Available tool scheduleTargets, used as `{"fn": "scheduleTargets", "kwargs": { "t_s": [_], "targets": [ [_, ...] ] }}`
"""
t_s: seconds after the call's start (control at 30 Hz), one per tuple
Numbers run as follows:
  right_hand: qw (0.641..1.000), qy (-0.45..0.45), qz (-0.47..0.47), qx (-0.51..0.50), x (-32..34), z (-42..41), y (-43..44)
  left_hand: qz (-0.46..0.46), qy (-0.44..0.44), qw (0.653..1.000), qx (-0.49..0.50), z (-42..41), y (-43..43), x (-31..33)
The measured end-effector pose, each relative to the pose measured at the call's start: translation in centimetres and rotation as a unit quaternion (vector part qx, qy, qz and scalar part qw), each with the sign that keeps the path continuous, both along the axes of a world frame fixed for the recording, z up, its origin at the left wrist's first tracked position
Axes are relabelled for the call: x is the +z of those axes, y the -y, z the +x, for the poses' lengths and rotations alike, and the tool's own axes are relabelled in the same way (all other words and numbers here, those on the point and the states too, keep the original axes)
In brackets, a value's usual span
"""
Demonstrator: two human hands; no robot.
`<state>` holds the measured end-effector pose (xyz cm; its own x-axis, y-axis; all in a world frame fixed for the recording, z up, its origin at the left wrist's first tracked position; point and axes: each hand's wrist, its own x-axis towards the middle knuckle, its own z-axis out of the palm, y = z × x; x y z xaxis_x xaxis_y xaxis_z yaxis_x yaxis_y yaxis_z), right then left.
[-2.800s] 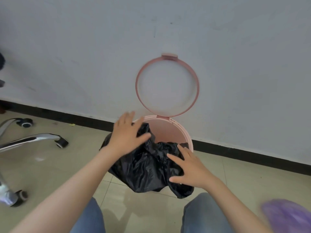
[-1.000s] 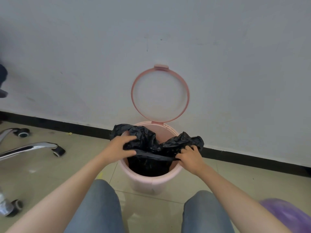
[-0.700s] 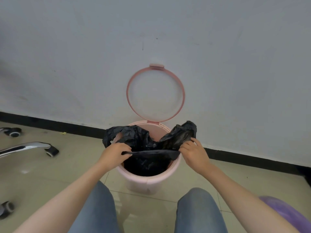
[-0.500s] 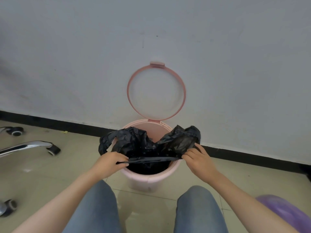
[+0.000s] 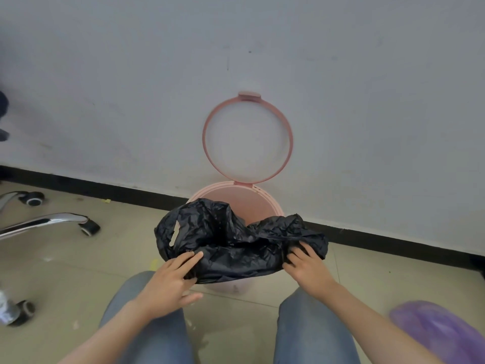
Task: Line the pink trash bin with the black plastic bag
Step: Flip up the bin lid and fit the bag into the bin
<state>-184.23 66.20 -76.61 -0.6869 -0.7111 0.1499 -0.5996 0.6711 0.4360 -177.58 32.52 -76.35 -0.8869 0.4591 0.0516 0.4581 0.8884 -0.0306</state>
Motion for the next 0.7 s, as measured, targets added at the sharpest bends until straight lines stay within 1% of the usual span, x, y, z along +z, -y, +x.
{"fn": "scheduleTargets", "kwargs": {
  "t_s": [0.07, 0.1, 0.13, 0.17, 0.2, 0.3, 0.33, 0.37, 0.43, 0.5, 0.57, 0.63, 0.67, 0.7],
  "targets": [
    [1.0, 0.001, -0.011, -0.004, -0.8, 0.1, 0.4, 0.088, -0.016, 0.995, 0.046, 0.2, -0.9, 0.5],
    [1.0, -0.002, -0.024, -0.005, -1.0, 0.3, 0.6, 0.142, -0.042, 0.986, 0.07, 0.0, -1.6, 1.0],
    [0.999, -0.007, -0.041, 0.002, -1.3, 0.4, 0.7, 0.179, -0.065, 0.977, 0.091, -0.5, -2.5, 1.6],
    [0.998, -0.009, -0.058, -0.002, -1.4, 0.6, 0.7, 0.194, -0.071, 0.972, 0.109, -1.1, -3.6, 2.1],
    [0.997, -0.009, -0.072, -0.004, -1.4, 0.7, 0.7, 0.182, -0.053, 0.974, 0.123, -1.8, -4.8, 2.6],
    [0.99, -0.039, -0.134, 0.014, -0.7, 1.2, 0.8, 0.082, 0.047, 0.982, 0.166, -3.5, -7.3, 3.2],
    [0.986, -0.052, -0.156, 0.023, -0.5, 1.4, 0.7, 0.06, 0.053, 0.983, 0.167, -3.8, -7.9, 2.9],
    [0.984, -0.057, -0.165, 0.021, -0.1, 1.4, 0.7, 0.043, 0.043, 0.986, 0.152, -4.1, -8.4, 2.3],
    [0.986, -0.052, -0.156, -0.006, 0.4, 1.4, 0.5, 0.058, 0.079, 0.986, 0.134, -4.4, -9.1, 1.5],
    [0.989, -0.002, -0.133, -0.07, 0.7, 0.9, 0.7, 0.05, 0.102, 0.983, 0.147, -4.3, -8.9, 0.8],
    [0.975, 0.077, -0.144, -0.148, 1.3, 0.1, 1.5, 0.029, 0.127, 0.977, 0.168, -4.1, -8.3, 0.3],
    [0.941, 0.175, -0.188, -0.222, 1.7, -1.3, 2.2, 0.029, 0.143, 0.973, 0.178, -3.8, -7.9, 0.0],
    [0.912, 0.241, -0.205, -0.262, 1.8, -2.3, 2.4, 0.03, 0.148, 0.972, 0.18, -3.7, -7.9, -0.2],
    [0.892, 0.286, -0.206, -0.285, 1.8, -3.4, 2.6, 0.026, 0.151, 0.972, 0.178, -3.6, -7.9, -0.3]
  ]
}}
